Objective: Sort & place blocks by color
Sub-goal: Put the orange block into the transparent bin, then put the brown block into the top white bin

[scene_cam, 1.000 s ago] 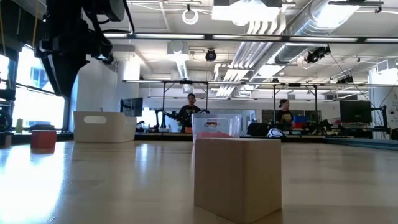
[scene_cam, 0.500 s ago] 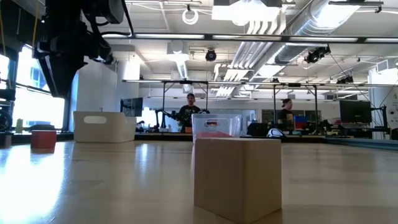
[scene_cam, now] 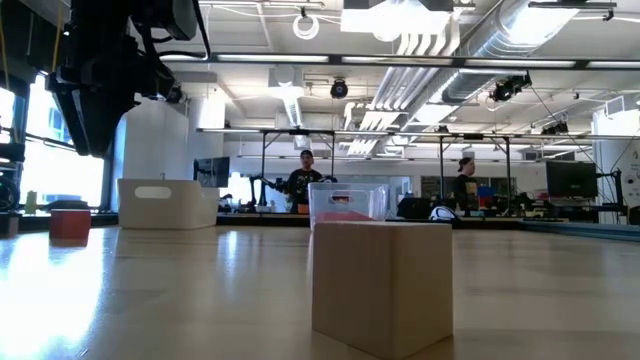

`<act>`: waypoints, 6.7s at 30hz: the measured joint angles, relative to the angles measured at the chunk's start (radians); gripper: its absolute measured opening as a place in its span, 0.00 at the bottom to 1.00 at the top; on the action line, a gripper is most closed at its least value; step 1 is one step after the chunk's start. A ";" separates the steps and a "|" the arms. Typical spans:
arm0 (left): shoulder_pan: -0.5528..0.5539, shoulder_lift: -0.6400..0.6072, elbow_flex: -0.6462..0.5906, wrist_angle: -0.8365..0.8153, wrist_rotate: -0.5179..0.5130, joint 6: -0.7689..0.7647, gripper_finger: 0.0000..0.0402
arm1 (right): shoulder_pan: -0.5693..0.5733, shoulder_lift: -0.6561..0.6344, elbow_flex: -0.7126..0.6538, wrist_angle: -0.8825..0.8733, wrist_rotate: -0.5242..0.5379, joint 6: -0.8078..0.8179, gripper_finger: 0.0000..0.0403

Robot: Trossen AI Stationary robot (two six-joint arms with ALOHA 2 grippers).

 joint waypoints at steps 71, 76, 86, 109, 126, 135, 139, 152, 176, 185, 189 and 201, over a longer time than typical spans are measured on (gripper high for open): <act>0.164 0.279 -0.145 0.231 0.214 0.158 0.34 | -0.045 0.001 0.000 -0.006 -0.001 -0.063 0.38; 0.164 0.270 -0.144 0.238 0.216 0.214 0.26 | -0.045 0.001 0.000 -0.006 0.040 -0.063 0.38; 0.165 0.251 -0.027 0.261 0.216 0.296 0.26 | -0.086 0.001 0.000 -0.006 0.186 -0.056 0.38; 0.430 0.251 0.330 0.655 0.225 0.643 0.26 | -0.308 -0.091 0.000 -0.006 0.449 -0.207 0.38; 0.556 0.402 0.330 1.072 0.232 0.655 0.28 | -0.507 -0.100 0.000 -0.005 0.532 -0.431 0.38; 0.565 0.549 0.330 1.115 0.251 0.655 0.28 | -0.511 -0.100 0.000 -0.006 0.545 -0.438 0.38; 0.565 0.577 0.330 1.116 0.250 0.644 0.30 | -0.511 -0.100 0.000 -0.005 0.545 -0.438 0.38; 0.594 0.574 0.330 1.111 0.307 0.688 0.53 | -0.510 -0.100 0.000 0.109 0.538 -0.419 0.38; 0.514 0.050 0.330 0.473 0.152 0.694 0.54 | -0.548 -0.100 0.000 0.458 0.475 -1.226 0.38; 0.370 -0.113 0.330 0.230 0.005 0.539 0.54 | -0.557 -0.100 0.000 0.723 0.409 -1.682 0.38; 0.305 -0.151 0.330 0.153 -0.052 0.489 0.54 | -0.557 -0.100 0.000 0.784 0.356 -1.766 0.38; 0.127 -0.176 0.330 -0.004 -0.131 0.291 0.54 | -0.514 -0.100 0.000 0.986 0.275 -2.123 0.45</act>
